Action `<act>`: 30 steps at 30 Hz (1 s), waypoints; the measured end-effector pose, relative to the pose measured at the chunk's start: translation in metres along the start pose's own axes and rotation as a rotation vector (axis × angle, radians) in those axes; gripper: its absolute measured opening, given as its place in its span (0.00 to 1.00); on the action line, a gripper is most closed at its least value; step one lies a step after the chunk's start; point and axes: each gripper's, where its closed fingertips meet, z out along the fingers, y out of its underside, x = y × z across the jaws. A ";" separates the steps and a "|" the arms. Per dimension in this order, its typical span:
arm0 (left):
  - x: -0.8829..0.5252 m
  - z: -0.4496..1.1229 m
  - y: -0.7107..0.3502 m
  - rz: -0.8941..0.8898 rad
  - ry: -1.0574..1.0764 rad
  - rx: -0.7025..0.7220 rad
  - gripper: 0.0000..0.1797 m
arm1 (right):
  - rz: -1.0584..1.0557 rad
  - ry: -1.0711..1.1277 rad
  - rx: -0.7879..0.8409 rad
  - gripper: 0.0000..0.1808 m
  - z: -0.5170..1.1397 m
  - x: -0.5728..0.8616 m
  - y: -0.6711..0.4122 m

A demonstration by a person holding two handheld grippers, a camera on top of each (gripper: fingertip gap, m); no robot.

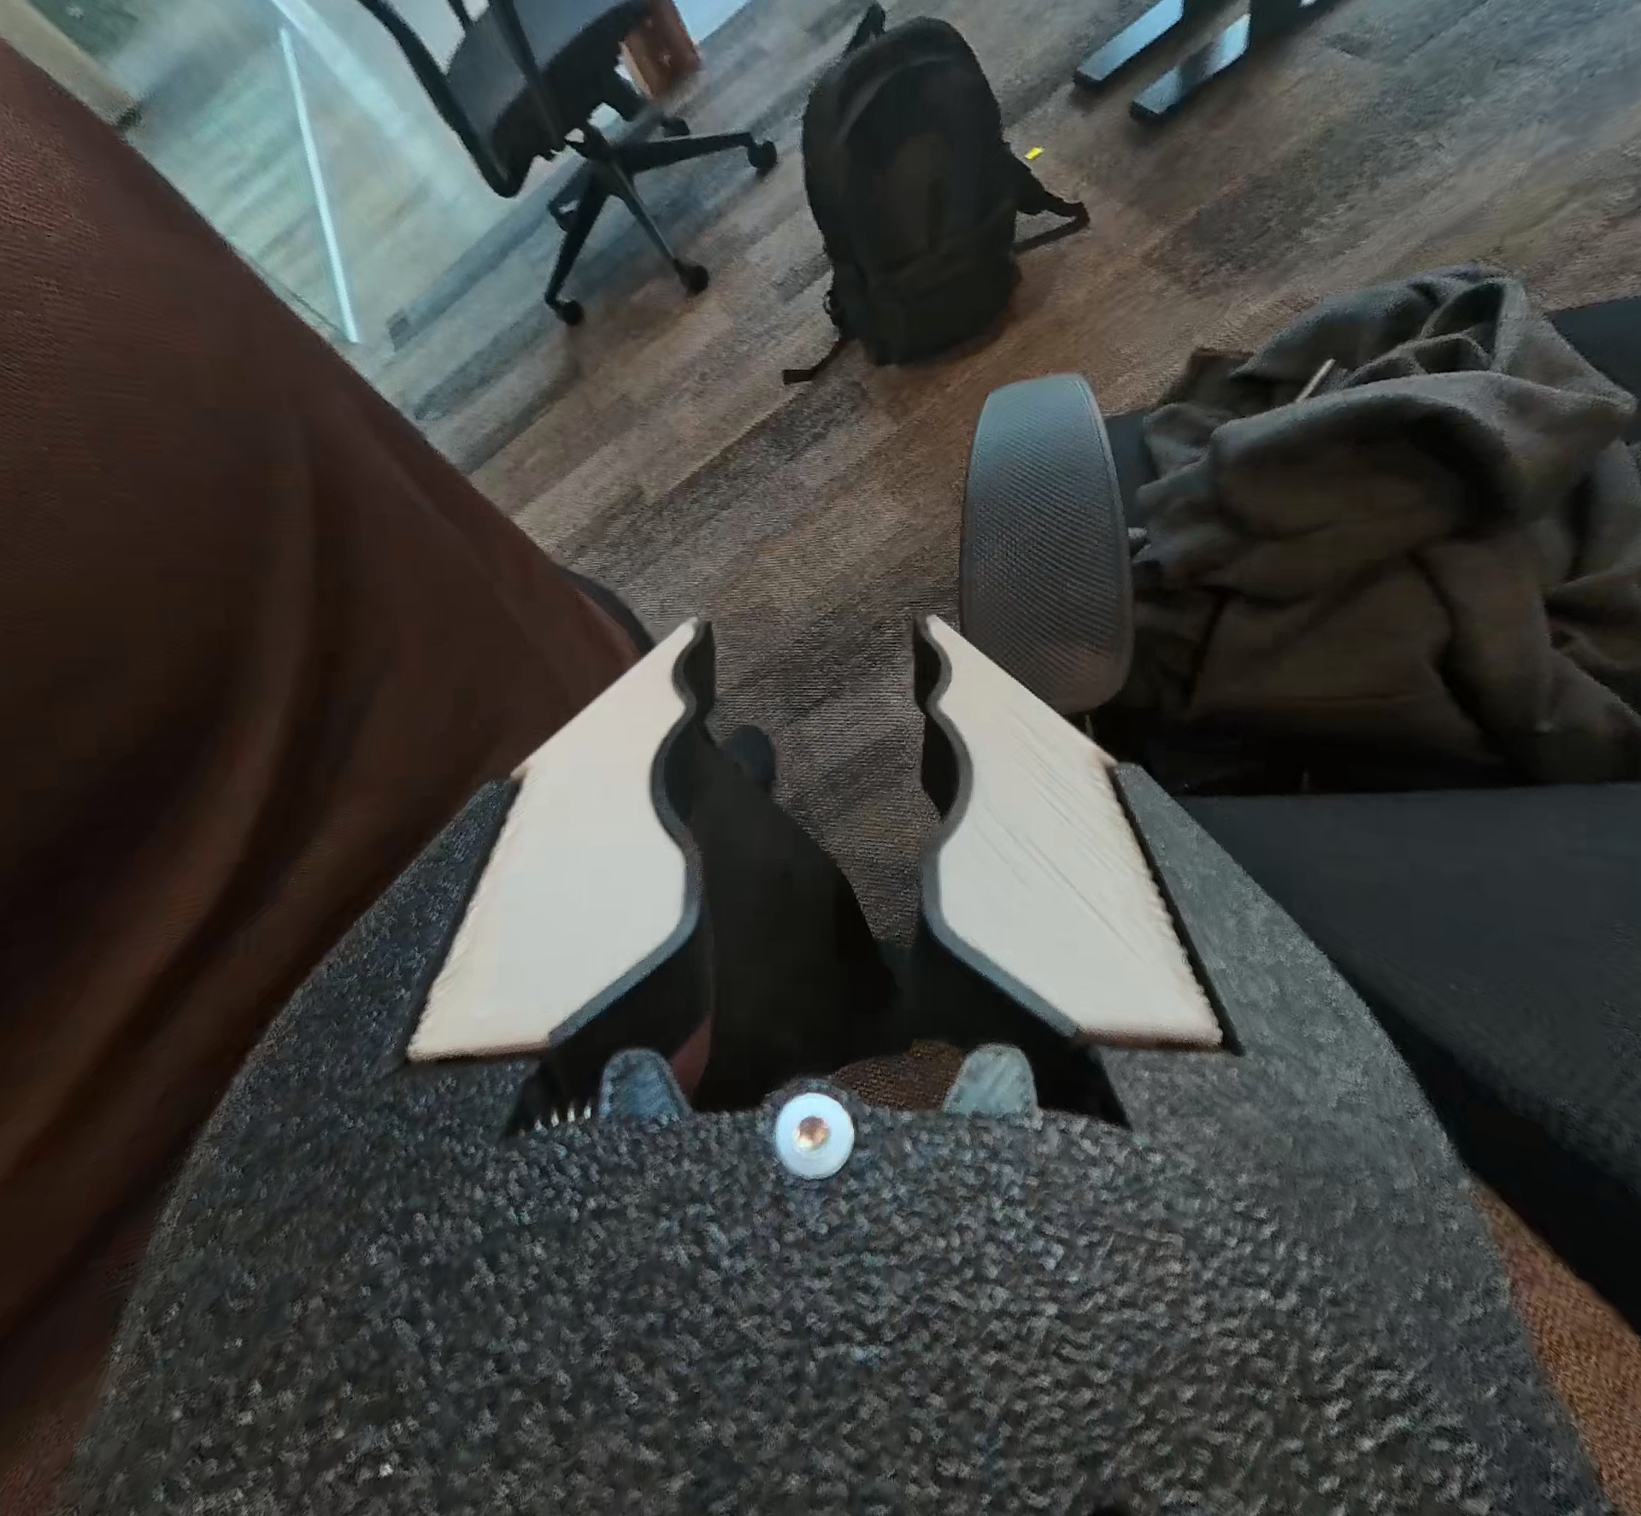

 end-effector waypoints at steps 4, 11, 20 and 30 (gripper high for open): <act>-0.036 -0.043 0.048 0.021 -0.123 -0.020 0.36 | 0.031 0.023 -0.015 0.19 0.025 -0.011 -0.006; -0.079 -0.131 0.125 0.047 -0.174 0.001 0.38 | 0.093 0.001 -0.083 0.23 0.102 -0.083 -0.011; -0.030 -0.198 0.163 0.367 0.028 -0.003 0.49 | -0.153 -0.156 0.074 0.26 0.193 -0.227 -0.151; 0.007 -0.254 0.091 0.454 -0.300 0.165 0.55 | -0.542 -0.195 0.154 0.41 0.196 -0.328 -0.282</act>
